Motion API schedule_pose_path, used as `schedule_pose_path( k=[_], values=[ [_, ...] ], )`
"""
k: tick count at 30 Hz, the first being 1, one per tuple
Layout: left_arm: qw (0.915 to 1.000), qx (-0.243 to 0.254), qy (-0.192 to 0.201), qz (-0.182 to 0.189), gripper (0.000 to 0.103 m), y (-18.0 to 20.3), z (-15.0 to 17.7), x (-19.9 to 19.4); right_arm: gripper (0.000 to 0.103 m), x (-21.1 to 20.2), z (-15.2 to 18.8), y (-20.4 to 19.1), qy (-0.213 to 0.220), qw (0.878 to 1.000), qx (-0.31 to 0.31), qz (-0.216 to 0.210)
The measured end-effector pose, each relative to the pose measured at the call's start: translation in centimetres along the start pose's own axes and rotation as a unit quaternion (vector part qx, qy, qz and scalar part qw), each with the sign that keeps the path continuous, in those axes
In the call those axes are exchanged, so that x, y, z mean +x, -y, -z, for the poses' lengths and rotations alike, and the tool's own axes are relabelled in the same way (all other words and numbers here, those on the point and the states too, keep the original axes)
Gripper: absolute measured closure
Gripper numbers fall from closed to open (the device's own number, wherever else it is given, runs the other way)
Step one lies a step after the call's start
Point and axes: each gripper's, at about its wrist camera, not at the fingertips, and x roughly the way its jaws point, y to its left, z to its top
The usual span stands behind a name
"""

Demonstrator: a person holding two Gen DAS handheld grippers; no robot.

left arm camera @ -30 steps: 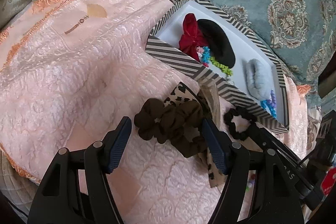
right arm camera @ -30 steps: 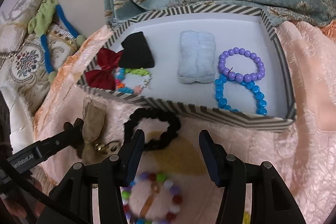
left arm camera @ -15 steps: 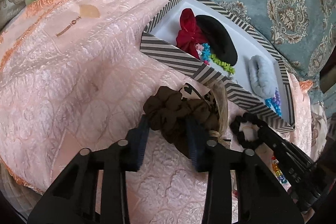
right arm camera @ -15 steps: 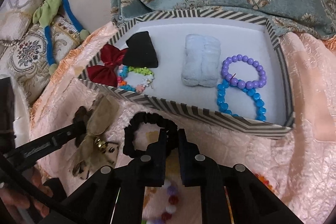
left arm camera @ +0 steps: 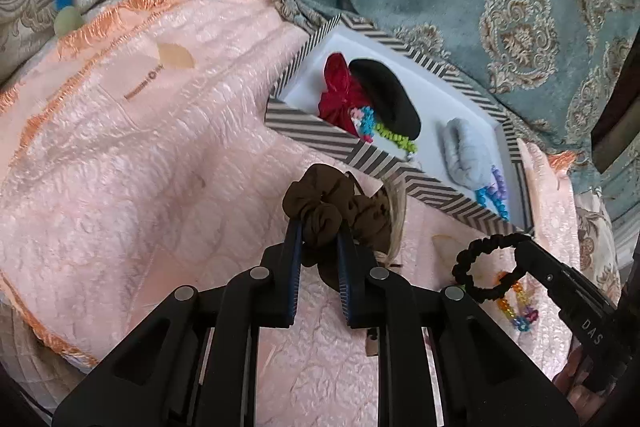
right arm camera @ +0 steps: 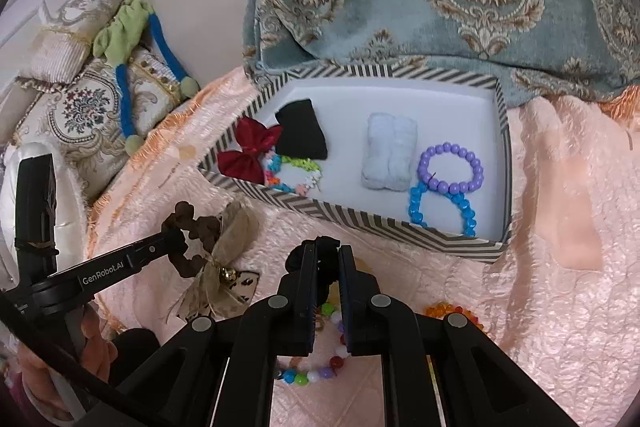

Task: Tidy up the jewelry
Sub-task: 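Grasp the brown leopard-print bow with the left tool while the right tool grasps the black scrunchie, then lower the bow into the tray with the left tool while the right tool drops the scrunchie there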

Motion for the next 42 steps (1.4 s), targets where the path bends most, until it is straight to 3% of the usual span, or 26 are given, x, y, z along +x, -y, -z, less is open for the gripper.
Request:
schedule_pose_path(
  k=[12,24,33,42],
  values=[
    [0.9989,0.016,0.035,0.025,0.088,1.6,-1.8,-3.6,0.094,-2.1,-1.8,1.1,0.024,1.0,0.009,0.004],
    [0.9975,0.04,0.048,0.033,0.088,5.7,-6.4,-2.3,0.094,-1.1,-5.2,4.3,0.031,0.999,0.026,0.024],
    [0.9964,0.065,0.043,0.034,0.088,10.4,-12.0,2.4,0.094,1.5,-9.3,7.9,0.037,0.996,0.06,0.049],
    [0.9965,0.071,0.032,0.03,0.088,13.5,-16.2,9.6,0.094,7.1,-12.3,11.8,0.001,0.994,0.076,0.077]
  ],
)
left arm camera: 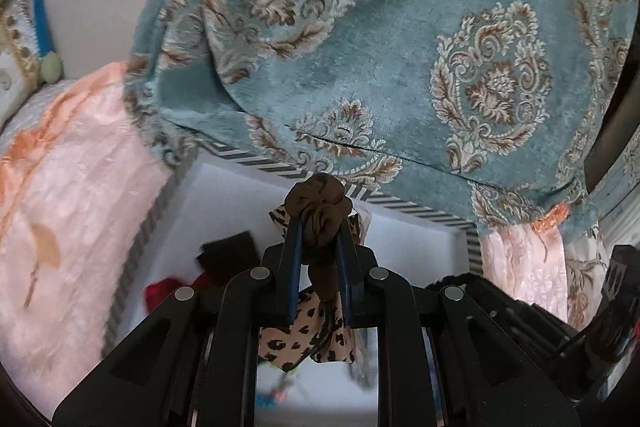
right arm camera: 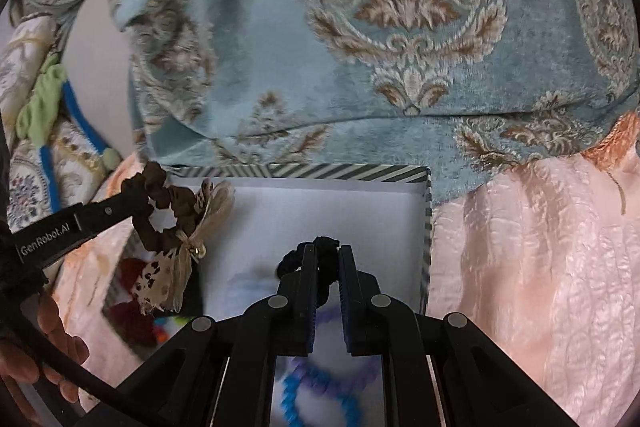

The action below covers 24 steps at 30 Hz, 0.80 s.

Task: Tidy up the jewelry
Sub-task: 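Lower the bow into the tray with the left tool while the right tool drops the scrunchie there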

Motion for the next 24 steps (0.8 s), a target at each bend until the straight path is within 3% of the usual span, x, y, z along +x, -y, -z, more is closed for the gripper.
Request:
schedule_pose_path(
  k=[8,10,12,24],
  values=[
    [0.9995,0.003,-0.025,-0.019,0.087,-0.5,0.7,4.0,0.094,3.3,0.0,1.6,-0.027,0.999,0.0,0.034],
    [0.9993,-0.002,-0.032,-0.017,0.077,-0.8,0.9,4.2,0.089,3.3,0.1,1.9,-0.026,0.999,0.0,0.041],
    [0.9992,-0.003,-0.033,-0.02,0.059,-1.0,1.1,4.1,0.084,2.9,0.2,2.2,-0.021,0.999,0.006,0.039],
    [0.9988,0.03,-0.013,-0.035,0.051,-0.5,3.1,-0.1,0.069,-1.9,2.8,1.5,0.001,1.0,0.003,0.022]
  ],
)
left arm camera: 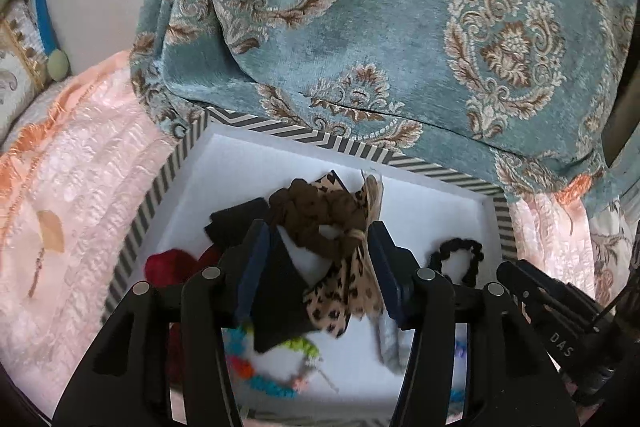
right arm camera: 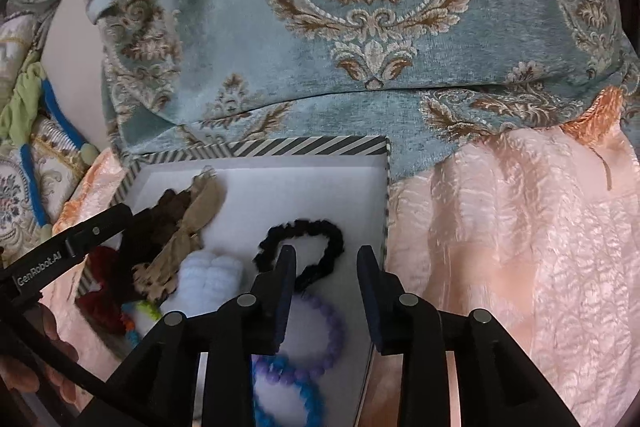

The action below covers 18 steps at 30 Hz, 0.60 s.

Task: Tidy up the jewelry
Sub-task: 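Lower the bow into the tray with the left tool while the right tool drops the scrunchie there, then withdraw both open tools toward the two bead bracelets on the bedspread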

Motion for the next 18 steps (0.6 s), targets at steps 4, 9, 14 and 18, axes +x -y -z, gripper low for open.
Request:
schedule_pose_path(
  k=[4,9,14,18],
  values=[
    [0.9998,0.015,0.006,-0.008,0.051,0.2,1.5,-2.0,0.063,-1.7,1.3,-1.2,0.008,1.0,-0.015,-0.006],
    [0.9994,0.029,0.016,-0.013,0.051,0.4,3.4,-4.3,0.061,-3.9,3.0,-2.6,0.006,0.999,-0.031,-0.016],
    [0.999,0.034,0.024,-0.014,0.051,0.3,5.0,-6.6,0.06,-5.7,4.8,-3.5,0.006,0.999,-0.041,-0.019],
    [0.9987,0.038,0.029,-0.015,0.05,0.3,6.2,-8.1,0.06,-6.8,6.1,-3.8,0.007,0.999,-0.043,-0.017]
  ],
)
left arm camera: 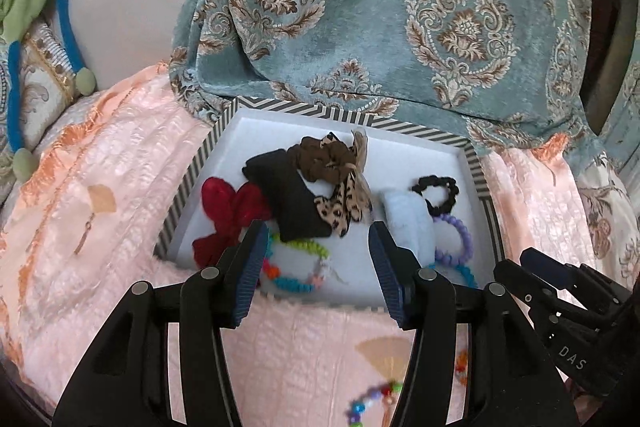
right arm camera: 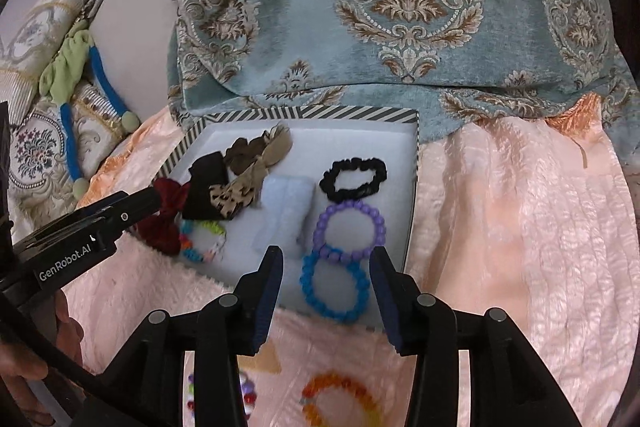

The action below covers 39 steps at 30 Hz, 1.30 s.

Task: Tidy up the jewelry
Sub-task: 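Withdraw both open tools toward the two bead bracelets on the bedspread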

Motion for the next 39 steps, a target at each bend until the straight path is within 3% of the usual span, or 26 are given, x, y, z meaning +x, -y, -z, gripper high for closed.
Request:
schedule_pose_path(
  k=[5,9,25,39],
  values=[
    [1.0,-0.001,-0.006,0.007,0.05,-0.4,1.3,-1.4,0.06,-1.4,1.4,0.2,-0.005,1.0,0.0,0.003],
    [0.9997,-0.006,-0.01,0.02,0.043,-0.8,2.7,-2.4,0.06,-2.6,2.9,0.7,-0.011,1.0,0.002,0.007],
    [0.9963,-0.006,-0.076,0.041,0.042,-1.3,9.7,-3.0,0.059,-2.5,9.3,2.1,-0.064,0.998,0.006,0.015],
    [0.9923,-0.008,-0.116,0.042,0.042,-0.7,12.7,-1.2,0.059,-0.9,9.7,3.0,-0.074,0.997,0.001,0.032]
  ],
)
